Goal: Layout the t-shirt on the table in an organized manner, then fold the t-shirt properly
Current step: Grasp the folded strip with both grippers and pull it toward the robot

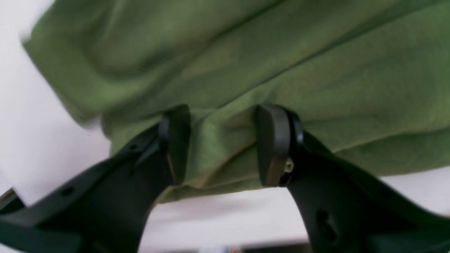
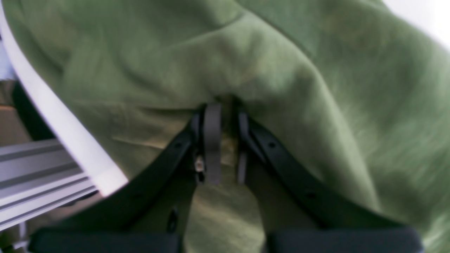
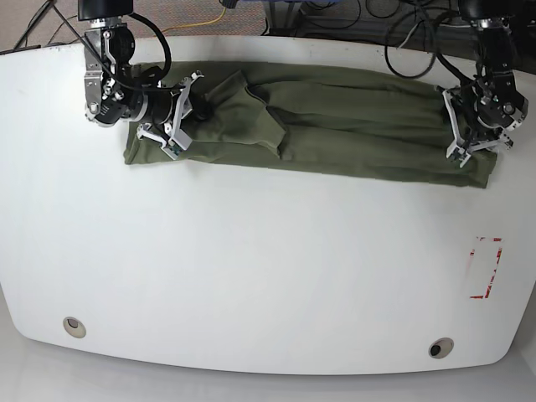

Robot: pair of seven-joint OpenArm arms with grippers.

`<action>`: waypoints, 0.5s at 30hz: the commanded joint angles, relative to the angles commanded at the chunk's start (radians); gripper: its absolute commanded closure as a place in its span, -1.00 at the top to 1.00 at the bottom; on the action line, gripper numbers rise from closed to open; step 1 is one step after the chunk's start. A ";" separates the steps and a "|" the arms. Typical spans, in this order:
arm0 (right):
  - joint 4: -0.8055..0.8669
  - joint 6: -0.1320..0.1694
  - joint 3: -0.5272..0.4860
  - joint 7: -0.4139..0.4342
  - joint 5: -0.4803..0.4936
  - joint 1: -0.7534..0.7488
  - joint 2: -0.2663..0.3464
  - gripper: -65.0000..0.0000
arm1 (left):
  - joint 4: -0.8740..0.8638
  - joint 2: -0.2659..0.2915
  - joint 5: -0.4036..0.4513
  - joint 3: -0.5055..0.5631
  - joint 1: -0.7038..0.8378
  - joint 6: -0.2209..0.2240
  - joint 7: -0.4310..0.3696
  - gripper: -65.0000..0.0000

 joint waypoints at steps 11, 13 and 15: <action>-0.186 0.000 -0.003 0.077 -0.110 0.158 0.006 -0.82 | -0.068 -0.002 -0.002 0.121 -0.083 0.000 -0.012 -0.15; -0.198 0.000 -0.003 0.077 -0.110 0.173 0.006 -0.82 | -0.038 -0.002 -0.002 0.121 -0.084 0.000 -0.011 -0.15; -0.198 0.000 -0.002 0.077 -0.112 0.176 0.008 -0.82 | 0.028 0.000 -0.002 0.121 -0.083 0.000 -0.002 -0.15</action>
